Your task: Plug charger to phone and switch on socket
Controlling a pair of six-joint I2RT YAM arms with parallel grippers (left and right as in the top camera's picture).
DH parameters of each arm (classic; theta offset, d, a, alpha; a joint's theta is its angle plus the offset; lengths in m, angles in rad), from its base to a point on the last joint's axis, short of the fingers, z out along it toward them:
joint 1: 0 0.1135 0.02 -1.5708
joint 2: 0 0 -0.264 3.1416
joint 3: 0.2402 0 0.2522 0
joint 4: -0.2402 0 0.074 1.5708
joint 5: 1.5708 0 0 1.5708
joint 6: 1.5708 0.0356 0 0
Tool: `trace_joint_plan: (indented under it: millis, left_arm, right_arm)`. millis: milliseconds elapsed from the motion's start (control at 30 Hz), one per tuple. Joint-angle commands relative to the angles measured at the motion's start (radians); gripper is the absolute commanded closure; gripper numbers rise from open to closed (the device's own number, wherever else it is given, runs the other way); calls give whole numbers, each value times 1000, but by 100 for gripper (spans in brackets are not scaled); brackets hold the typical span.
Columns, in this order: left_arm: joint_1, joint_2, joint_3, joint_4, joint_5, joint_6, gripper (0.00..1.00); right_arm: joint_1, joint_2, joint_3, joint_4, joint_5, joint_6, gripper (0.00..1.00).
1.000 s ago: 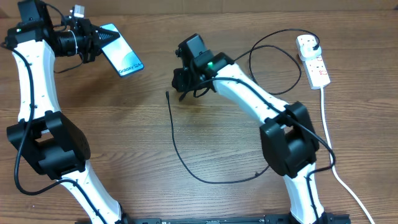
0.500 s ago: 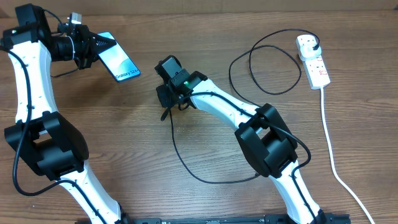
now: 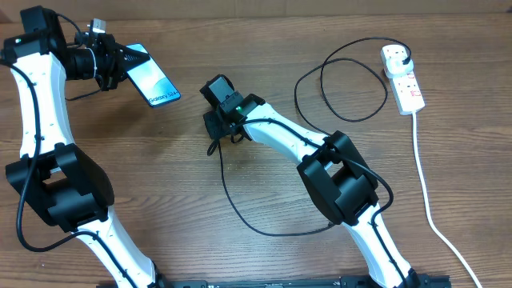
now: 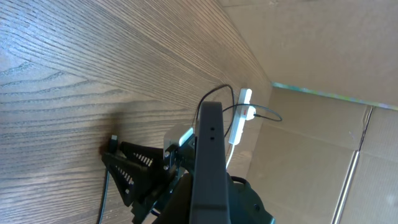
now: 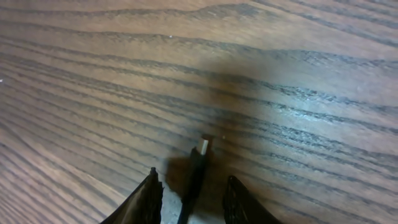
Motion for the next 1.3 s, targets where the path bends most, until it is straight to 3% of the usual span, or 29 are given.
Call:
trace_joint_plan:
  millis: [0, 500, 833, 900, 967, 1000, 1267]
  left_arm:
    - [5, -1, 17, -3, 20, 24, 96]
    - [0, -1, 17, -5, 19, 24, 96]
    - [-2, -1, 17, -6, 20, 24, 96]
    - [-2, -1, 17, -6, 20, 23, 96]
    - [-2, -1, 17, -7, 21, 23, 96]
    - [-2, -1, 17, -9, 21, 23, 96]
    - [-10, -1, 17, -32, 26, 25, 96]
  right_arm:
    - [20, 39, 18, 3, 46, -8, 67]
    - [42, 67, 18, -1, 86, -53, 67]
    - [42, 68, 18, -20, 85, -49, 73]
    - [42, 68, 18, -35, 85, -26, 77]
    - [39, 68, 18, -68, 80, 26, 93]
    - [37, 68, 18, -83, 72, 44, 96]
    - [-42, 61, 31, -192, -204, 80, 96]
